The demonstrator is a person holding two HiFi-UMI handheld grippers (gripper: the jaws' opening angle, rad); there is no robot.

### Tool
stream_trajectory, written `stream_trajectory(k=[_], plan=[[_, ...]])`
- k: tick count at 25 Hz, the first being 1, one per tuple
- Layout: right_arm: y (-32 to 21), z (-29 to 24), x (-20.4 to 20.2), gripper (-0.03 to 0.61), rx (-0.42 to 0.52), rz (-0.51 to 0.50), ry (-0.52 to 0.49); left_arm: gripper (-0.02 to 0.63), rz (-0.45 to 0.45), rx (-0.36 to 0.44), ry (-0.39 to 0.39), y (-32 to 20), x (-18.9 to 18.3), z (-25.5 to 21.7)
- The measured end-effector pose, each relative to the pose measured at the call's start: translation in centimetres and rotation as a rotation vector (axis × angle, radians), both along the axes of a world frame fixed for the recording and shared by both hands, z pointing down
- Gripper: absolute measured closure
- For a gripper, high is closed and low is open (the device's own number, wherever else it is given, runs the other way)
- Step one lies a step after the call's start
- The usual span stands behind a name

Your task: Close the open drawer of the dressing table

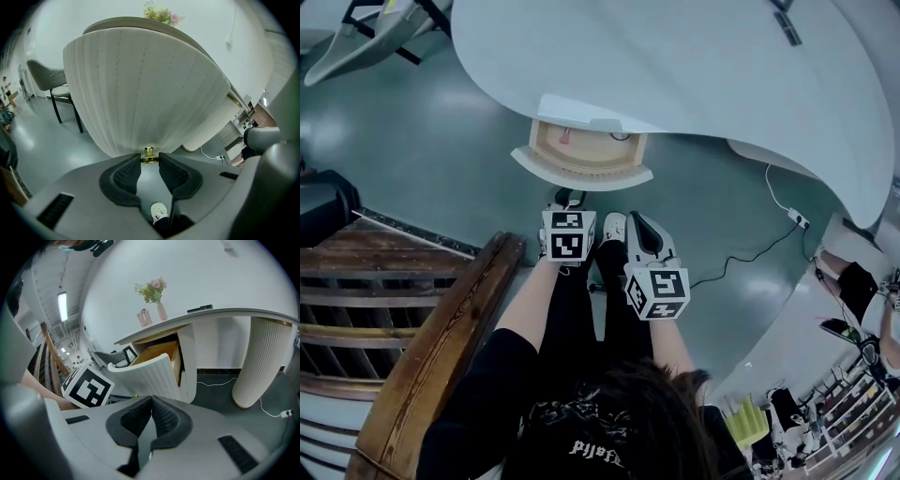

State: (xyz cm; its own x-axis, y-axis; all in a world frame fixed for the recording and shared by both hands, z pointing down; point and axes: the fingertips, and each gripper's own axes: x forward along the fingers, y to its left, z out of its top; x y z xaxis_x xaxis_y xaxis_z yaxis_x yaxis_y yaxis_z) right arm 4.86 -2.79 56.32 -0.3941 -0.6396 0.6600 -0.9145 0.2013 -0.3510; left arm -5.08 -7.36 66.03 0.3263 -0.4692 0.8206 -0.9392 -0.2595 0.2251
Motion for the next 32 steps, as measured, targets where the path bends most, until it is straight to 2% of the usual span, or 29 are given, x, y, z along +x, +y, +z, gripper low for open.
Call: stream_trajectory(k=[8, 17, 32], plan=[[-0.7, 0.2, -1.4, 0.552, 0.020, -0.050, 0.002, 0.479, 0.013, 0.023, 0.009, -0.7, 0.1, -0.1], [-1.3, 1.1, -0.6, 0.552, 0.013, 0.035, -0.018, 0.479, 0.011, 0.062, 0.026, -2.2, 0.3, 0.0], [-2.2, 1.7, -0.5, 0.552, 0.022, 0.037, -0.024, 0.479, 0.012, 0.083, 0.018, -4.1, 0.6, 0.0]])
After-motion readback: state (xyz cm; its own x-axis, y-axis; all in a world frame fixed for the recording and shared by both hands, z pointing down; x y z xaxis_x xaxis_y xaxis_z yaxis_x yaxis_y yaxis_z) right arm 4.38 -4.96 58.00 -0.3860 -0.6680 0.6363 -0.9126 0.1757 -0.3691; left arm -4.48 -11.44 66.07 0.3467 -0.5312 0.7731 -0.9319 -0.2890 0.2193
